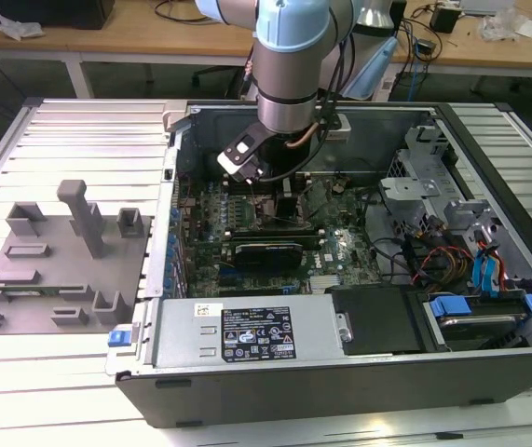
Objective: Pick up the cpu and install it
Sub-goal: 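Place the cpu into insertion slot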
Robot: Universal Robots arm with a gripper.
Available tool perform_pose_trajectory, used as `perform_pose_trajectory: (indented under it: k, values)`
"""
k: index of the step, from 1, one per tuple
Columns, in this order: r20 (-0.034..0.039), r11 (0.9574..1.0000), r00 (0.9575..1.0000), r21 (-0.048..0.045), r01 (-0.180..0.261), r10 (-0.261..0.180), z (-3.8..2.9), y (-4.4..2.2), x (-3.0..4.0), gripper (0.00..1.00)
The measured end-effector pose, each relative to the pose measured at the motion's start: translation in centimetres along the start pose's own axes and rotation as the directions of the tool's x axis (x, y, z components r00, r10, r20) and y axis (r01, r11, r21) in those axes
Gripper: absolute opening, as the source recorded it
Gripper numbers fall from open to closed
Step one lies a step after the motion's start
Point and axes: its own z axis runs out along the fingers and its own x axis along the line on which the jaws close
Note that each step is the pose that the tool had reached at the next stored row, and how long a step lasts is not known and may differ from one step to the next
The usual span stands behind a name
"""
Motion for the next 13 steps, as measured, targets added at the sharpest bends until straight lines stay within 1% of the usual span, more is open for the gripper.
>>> perform_pose_trajectory:
  k: [9, 10, 11, 13]
  values:
    - [0.0, 1.0, 1.0, -0.0005, 0.0, 0.0, 0.14, 0.0, 0.0, 0.55]
    - [-0.002, 1.0, 1.0, -0.0011, 0.0, 0.0, 0.21, 0.02, 0.04, 0.55]
    - [-0.0016, 1.0, 1.0, -0.0008, 0.0, 0.0, 0.2, 0.01, 0.03, 0.62]
    - [-0.0003, 1.0, 1.0, 0.0001, 0.0, 0.0, 0.16, 0.0, 0.01, 0.62]
